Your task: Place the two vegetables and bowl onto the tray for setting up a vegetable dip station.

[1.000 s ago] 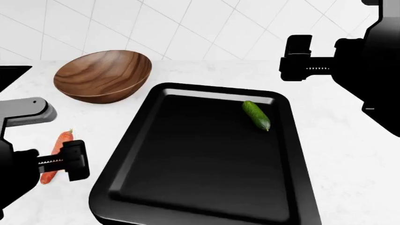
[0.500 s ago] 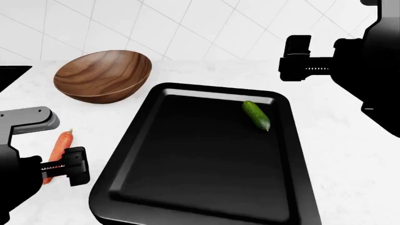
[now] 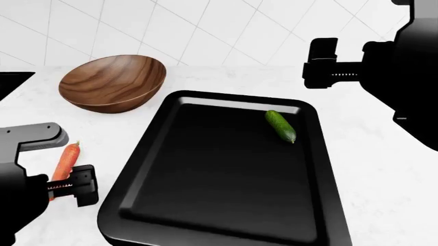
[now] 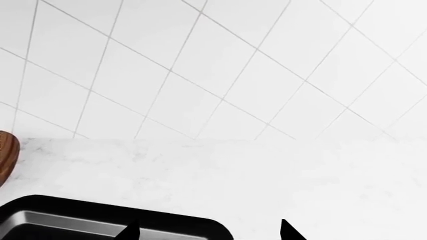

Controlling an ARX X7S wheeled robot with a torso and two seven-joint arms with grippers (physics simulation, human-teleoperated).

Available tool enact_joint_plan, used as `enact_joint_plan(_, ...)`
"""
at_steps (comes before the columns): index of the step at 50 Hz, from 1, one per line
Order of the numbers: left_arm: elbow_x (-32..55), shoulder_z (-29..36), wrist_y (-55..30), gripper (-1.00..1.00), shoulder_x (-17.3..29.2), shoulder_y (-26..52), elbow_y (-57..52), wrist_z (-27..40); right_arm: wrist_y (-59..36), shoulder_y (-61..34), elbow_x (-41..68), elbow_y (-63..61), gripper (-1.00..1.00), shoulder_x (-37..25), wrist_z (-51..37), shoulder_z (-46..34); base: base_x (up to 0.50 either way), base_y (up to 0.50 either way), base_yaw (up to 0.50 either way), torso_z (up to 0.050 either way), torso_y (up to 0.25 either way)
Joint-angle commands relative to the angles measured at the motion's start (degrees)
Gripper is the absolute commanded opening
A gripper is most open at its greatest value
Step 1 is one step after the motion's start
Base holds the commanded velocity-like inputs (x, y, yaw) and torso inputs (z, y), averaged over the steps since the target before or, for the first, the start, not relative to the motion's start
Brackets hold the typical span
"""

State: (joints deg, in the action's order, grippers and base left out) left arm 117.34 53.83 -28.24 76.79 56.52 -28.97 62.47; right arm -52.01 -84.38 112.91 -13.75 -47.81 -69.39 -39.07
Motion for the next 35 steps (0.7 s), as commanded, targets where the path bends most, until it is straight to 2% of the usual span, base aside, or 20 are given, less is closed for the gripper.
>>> enact_joint_plan(1,-1.2,0.7,-0.1,1.00,-0.7,-1.0,0.9,-0.5,-0.1,-0.3,0.0,0.1,1.00,0.2,0.0,-0.4,0.00,0.00,0.00,0.000,0.000)
enact_joint_plan(5,-1.9,0.6,0.0,1.00,-0.8,-1.2,0.8,-0.9,0.0,-0.3,-0.1,0.1,1.00,0.2,0.2,-0.4,0.00,0.00,0.00,0.000,0.000)
enact_joint_plan(6,-1.9,0.6,0.3,-1.00,-0.7,-1.3,0.7,-1.1,0.0,-0.3,-0.1,0.1,1.00,0.2,0.1,-0.4,0.00,0.00,0.00,0.000,0.000)
enact_joint_plan(25,-1.3,-0.4,0.2,-1.00,-0.4,-0.4,-0.6,-0.9,0.0,-1.2,-0.1,-0.4,1.00,0.1,0.2,-0.4,0.00,0.00,0.00,0.000,0.000)
enact_joint_plan(35,-0.3,-1.9,1.6,-1.00,1.4,0.6,-1.7,0.6,0.1,-1.2,-0.2,-0.6,1.00,-0.4,0.3,-0.5,0.00,0.00,0.00,0.000,0.000)
